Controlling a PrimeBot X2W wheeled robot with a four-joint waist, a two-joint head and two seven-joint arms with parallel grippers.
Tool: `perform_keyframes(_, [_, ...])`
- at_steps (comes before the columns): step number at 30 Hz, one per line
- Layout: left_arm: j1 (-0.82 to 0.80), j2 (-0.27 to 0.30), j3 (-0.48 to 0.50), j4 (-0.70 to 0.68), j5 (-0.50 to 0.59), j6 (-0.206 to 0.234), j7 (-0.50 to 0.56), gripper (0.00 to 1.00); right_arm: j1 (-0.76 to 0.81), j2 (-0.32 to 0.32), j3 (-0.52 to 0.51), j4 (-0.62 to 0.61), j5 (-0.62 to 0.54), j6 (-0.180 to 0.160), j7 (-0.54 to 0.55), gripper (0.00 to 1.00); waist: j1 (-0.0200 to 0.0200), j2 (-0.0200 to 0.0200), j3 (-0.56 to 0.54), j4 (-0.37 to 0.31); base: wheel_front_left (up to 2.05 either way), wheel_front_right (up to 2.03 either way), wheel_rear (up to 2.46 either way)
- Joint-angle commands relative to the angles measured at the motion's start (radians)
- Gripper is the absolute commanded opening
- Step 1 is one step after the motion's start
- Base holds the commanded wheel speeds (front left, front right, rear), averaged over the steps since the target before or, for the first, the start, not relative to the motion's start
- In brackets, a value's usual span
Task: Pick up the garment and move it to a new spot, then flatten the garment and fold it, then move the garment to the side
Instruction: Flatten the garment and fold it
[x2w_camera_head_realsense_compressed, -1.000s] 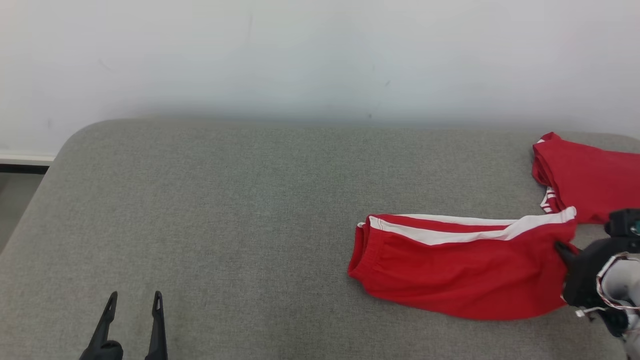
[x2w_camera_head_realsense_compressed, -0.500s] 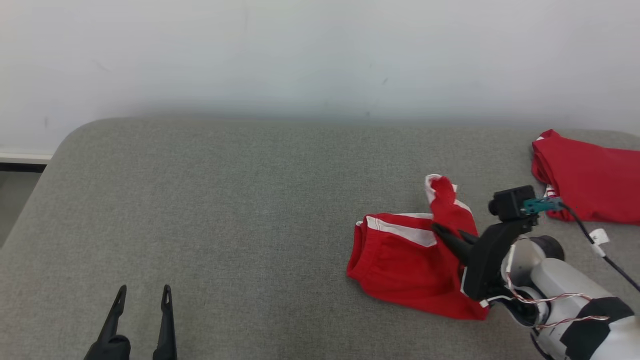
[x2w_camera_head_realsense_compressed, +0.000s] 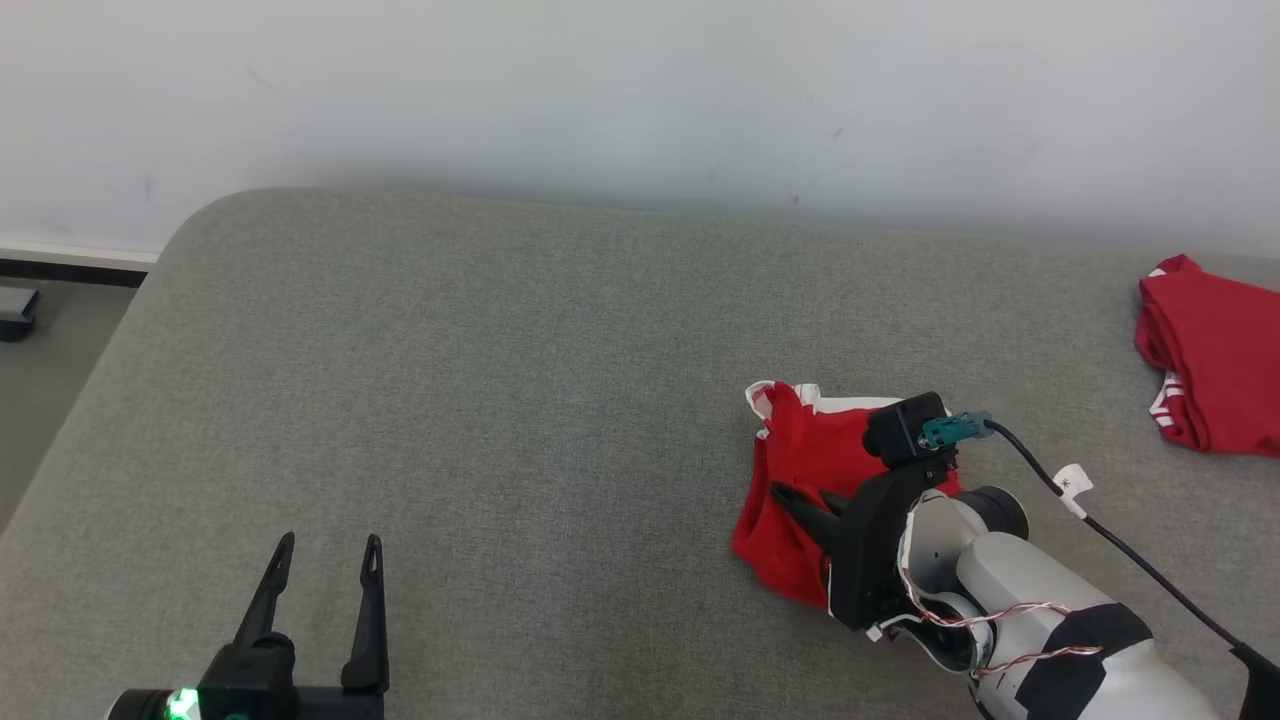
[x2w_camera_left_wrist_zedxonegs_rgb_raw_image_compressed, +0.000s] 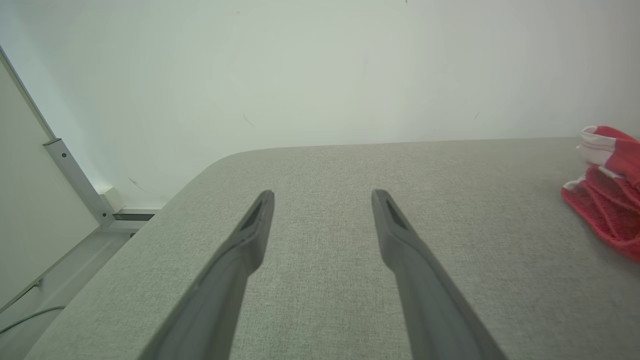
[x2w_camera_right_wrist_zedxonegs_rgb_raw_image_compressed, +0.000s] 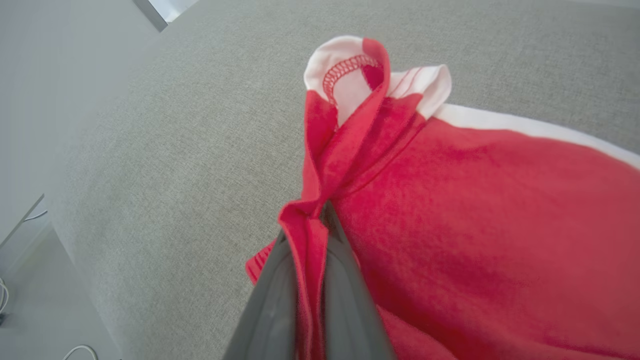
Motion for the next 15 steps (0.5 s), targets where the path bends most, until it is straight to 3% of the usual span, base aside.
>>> perform_keyframes(1, [-0.010,-0.005,0.001,0.003,-0.005,-0.003,-0.003,1.00,0.006,0.013,0.001,0.008,-0.007,0.000,0.001,0.00,-0.0001,-0.0001,0.004,0.007,0.00,0.00,0.00])
perform_keyframes(2, [-0.012,-0.005,0.001,0.006,-0.005,-0.003,-0.003,1.00,0.006,0.017,0.001,0.010,-0.014,0.000,-0.010,0.00,-0.0001,-0.0001,0.003,0.008,0.00,0.00,0.00])
perform_keyframes(3, [-0.013,-0.004,0.002,0.008,-0.006,-0.002,-0.003,1.00,0.006,0.020,-0.001,0.009,-0.020,0.000,-0.026,0.55,-0.0001,-0.0001,0.002,0.007,0.00,0.00,0.00])
perform_keyframes(4, [-0.011,-0.003,0.005,0.009,-0.008,0.000,-0.003,1.00,0.009,0.021,-0.005,0.006,-0.020,0.000,-0.042,1.00,-0.0001,-0.0001,-0.001,0.005,0.00,0.00,0.00])
perform_keyframes(10, [0.013,0.007,0.021,0.005,-0.011,0.008,-0.003,1.00,0.030,-0.024,-0.057,-0.050,-0.017,0.000,-0.161,1.00,-0.0001,-0.0001,-0.022,-0.019,0.00,0.00,0.00])
perform_keyframes(15, [0.041,0.011,0.038,-0.020,-0.014,0.022,-0.003,1.00,0.086,-0.108,-0.178,-0.104,-0.033,0.000,-0.279,1.00,-0.0001,-0.0001,-0.028,-0.051,0.00,0.00,0.00])
